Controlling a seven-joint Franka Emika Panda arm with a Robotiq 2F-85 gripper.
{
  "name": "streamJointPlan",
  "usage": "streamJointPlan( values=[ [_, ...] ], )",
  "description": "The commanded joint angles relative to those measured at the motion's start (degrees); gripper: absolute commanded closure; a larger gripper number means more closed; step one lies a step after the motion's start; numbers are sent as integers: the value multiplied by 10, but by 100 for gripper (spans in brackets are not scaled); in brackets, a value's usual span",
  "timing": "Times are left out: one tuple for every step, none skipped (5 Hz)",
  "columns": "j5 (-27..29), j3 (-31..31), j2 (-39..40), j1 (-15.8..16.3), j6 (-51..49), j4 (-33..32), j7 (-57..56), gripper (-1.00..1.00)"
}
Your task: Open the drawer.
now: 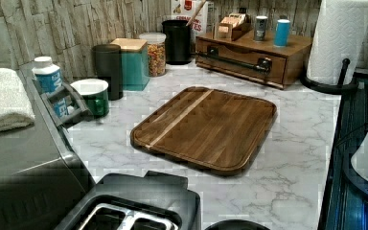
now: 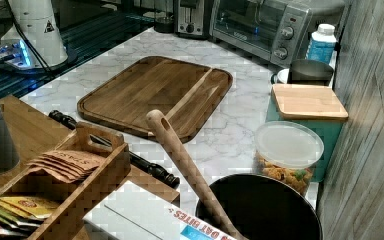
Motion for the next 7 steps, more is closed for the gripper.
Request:
streamJointPlan(
  values=[
    [-30, -60, -18, -68, 50, -48, -213, -100],
    [-29, -82, -22, -80, 107, -82, -267, -100],
    [-52, -104, -1, -75, 100, -65, -293, -100],
    [-51, -109, 8, -93, 145, -79, -342, -100],
    [-55, -110, 30, -107, 156, -69, -382, -100],
    [-82, -120, 36, -97, 177, -74, -395, -100],
    [-105, -116, 47, -94, 182, -73, -390, -100]
  ],
)
